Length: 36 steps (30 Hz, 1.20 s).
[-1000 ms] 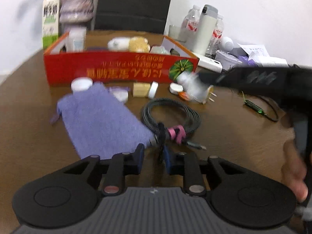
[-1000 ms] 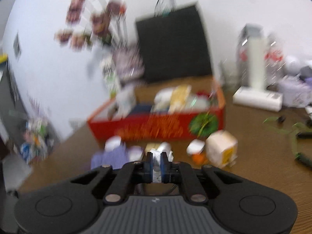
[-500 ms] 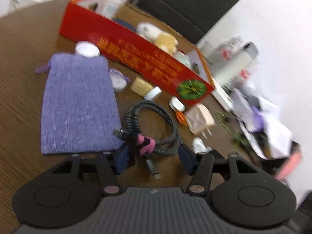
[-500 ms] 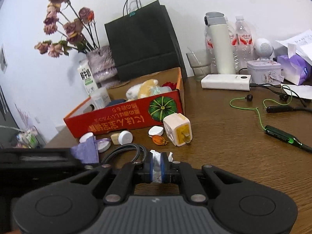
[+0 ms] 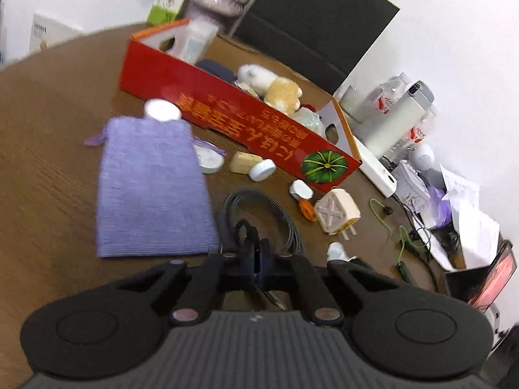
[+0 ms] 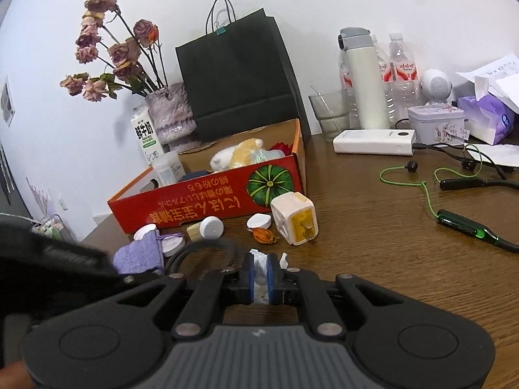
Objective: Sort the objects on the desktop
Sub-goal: 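Grasp the black coiled cable with the left tool while the right tool grasps the white earphones, then carry the cable and earphones into the box and open both tools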
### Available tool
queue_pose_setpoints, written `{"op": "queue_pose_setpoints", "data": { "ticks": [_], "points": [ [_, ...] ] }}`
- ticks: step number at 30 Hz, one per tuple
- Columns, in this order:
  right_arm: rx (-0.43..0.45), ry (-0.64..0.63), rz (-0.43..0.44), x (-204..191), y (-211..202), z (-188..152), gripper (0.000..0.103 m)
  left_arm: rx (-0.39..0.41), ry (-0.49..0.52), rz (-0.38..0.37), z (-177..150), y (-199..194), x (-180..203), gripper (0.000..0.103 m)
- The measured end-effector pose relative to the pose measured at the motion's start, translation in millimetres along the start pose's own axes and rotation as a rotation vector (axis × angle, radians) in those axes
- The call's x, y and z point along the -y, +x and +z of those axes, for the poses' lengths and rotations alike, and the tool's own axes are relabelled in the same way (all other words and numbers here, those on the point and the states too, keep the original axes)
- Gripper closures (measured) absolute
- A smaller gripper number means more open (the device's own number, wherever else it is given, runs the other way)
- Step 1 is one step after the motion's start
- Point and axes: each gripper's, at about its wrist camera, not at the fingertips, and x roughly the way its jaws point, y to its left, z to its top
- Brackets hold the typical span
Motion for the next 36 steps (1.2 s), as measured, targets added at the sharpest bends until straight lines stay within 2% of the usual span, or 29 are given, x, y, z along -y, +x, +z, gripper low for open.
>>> {"op": "queue_pose_setpoints", "data": {
  "ticks": [2,4,9,11,14,24,31,36],
  "points": [
    [0.008,0.002,0.01,-1,-2,0,0.096,0.009,0.033,0.004,-4,-10,-3,0.1],
    [0.014,0.002,0.019,-2,-3,0,0.096,0.033,0.111,0.0,-9,-22,1,0.1],
    [0.016,0.004,0.041,-9,-17,-4,0.096,0.158,0.276,-0.05,-7,-66,19,0.1],
    [0.016,0.001,0.052,-15,-29,-9,0.096,0.216,0.338,-0.049,-9,-83,26,0.1],
    [0.012,-0.009,0.054,-26,-50,-19,0.096,0.258,0.397,-0.055,-18,-105,29,0.1],
    [0.061,-0.106,0.071,-74,-117,-36,0.096,0.276,0.442,-0.121,-47,-162,15,0.1],
    [0.098,-0.154,0.058,-101,-135,-34,0.096,0.311,0.469,-0.163,-57,-183,8,0.1],
    [0.084,-0.174,0.054,-107,-128,-27,0.096,0.325,0.466,-0.192,-48,-182,5,0.1]
  ]
}}
